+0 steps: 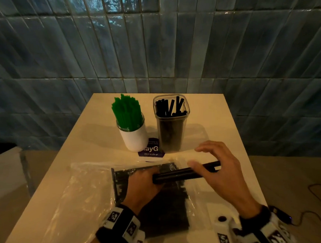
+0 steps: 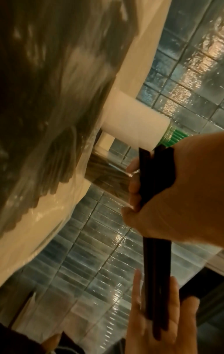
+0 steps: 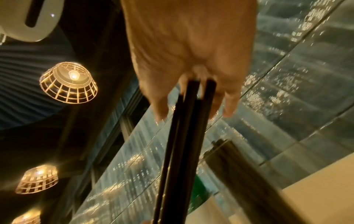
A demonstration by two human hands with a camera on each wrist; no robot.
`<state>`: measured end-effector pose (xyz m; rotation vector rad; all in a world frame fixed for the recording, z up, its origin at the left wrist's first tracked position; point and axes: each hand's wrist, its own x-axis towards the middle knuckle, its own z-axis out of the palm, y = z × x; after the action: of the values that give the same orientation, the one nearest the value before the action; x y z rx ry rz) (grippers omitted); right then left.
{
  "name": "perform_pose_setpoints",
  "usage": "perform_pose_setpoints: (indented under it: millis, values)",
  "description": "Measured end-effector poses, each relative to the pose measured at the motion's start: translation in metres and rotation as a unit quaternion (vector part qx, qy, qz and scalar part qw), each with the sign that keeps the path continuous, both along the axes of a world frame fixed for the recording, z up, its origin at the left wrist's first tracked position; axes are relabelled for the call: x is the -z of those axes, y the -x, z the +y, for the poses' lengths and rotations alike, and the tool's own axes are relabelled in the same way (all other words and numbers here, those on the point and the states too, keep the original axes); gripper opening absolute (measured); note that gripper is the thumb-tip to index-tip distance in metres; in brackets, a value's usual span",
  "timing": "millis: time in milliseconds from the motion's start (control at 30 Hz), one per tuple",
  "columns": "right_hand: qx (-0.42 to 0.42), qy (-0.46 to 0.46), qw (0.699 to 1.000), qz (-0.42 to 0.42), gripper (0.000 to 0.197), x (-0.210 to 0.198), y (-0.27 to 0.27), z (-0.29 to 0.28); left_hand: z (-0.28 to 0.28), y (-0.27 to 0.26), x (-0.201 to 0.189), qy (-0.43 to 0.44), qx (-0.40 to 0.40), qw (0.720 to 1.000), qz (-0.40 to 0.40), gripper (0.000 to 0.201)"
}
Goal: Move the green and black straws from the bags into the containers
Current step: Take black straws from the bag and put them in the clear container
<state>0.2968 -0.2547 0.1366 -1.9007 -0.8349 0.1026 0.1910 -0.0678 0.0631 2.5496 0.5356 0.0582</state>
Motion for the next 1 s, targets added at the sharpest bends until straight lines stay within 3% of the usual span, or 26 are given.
perform_pose_setpoints:
  millis: [100,200,300,433,467,567,667,800,933,1000]
  values:
    - [0.052,-0.137,0.989,-0.017,0.011,-0.001,0.017,0.024,-0.013,-0.005,0.002,0.064,0.023,0.998,-0.015,0.025]
    - [0.045,-0.234,0.968,-0.075,0.013,0.001,0.027,0.036,-0.021,-0.012,0.007,0.155,0.010,0.986,-0.066,0.020]
    - [0.040,-0.344,0.938,-0.005,0.007,-0.007,0.030,0.045,-0.028,-0.021,-0.001,0.198,0.019,0.973,-0.113,0.014]
    - [0.008,-0.384,0.922,0.045,0.010,-0.020,0.024,0.055,-0.036,-0.041,-0.027,0.207,0.135,0.959,-0.139,0.020]
    - [0.005,-0.395,0.918,0.037,0.010,-0.025,0.017,0.054,-0.033,-0.048,-0.032,0.173,0.148,0.962,-0.151,0.028]
    - [0.032,-0.440,0.897,0.010,0.007,-0.039,-0.008,0.043,-0.005,-0.067,-0.047,0.055,0.124,0.974,-0.180,0.083]
    - [0.073,-0.460,0.885,-0.027,0.002,-0.046,-0.025,0.029,0.031,-0.088,-0.075,0.067,0.104,0.974,-0.192,0.111]
    - [0.095,-0.473,0.875,-0.039,0.005,-0.048,-0.032,0.026,0.062,-0.117,-0.102,0.038,0.115,0.986,-0.116,0.132]
    - [0.109,-0.483,0.868,-0.041,0.014,-0.054,-0.040,0.024,0.083,-0.144,-0.110,-0.045,0.101,0.994,0.000,0.139]
    - [0.111,-0.484,0.867,-0.040,0.014,-0.057,-0.040,0.023,0.091,-0.153,-0.107,-0.034,0.092,0.993,0.059,0.140]
